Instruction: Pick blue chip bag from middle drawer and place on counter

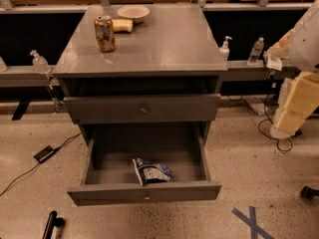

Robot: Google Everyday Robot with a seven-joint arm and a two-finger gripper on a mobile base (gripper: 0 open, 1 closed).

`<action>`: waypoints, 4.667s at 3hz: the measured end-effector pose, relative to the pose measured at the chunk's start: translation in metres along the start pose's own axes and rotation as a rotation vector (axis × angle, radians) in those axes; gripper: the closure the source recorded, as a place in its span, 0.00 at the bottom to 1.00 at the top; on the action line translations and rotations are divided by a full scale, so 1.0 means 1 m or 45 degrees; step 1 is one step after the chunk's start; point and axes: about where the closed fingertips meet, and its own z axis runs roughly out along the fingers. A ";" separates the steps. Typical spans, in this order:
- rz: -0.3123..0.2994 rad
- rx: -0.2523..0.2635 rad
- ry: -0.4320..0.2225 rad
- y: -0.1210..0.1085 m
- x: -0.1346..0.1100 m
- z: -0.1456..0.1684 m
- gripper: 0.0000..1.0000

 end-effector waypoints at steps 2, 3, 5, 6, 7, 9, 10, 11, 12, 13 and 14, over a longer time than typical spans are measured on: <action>-0.097 -0.018 -0.055 -0.005 -0.011 0.009 0.00; -0.332 -0.052 -0.175 -0.017 -0.060 0.046 0.00; -0.852 -0.206 -0.177 0.009 -0.193 0.199 0.00; -0.863 -0.214 -0.172 0.011 -0.194 0.201 0.00; -0.910 -0.237 -0.131 0.011 -0.193 0.216 0.00; -1.250 -0.487 0.063 -0.054 -0.147 0.317 0.00; -1.390 -0.571 -0.034 -0.065 -0.131 0.372 0.00; -1.522 -0.591 -0.092 -0.066 -0.128 0.396 0.00; -1.527 -0.585 -0.097 -0.064 -0.128 0.404 0.00; -1.665 -0.548 -0.178 -0.045 -0.137 0.431 0.00; -2.118 -0.469 -0.246 -0.003 -0.177 0.475 0.00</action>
Offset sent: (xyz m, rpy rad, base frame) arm 0.0277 0.0311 -0.0213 0.0704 -0.0062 0.2878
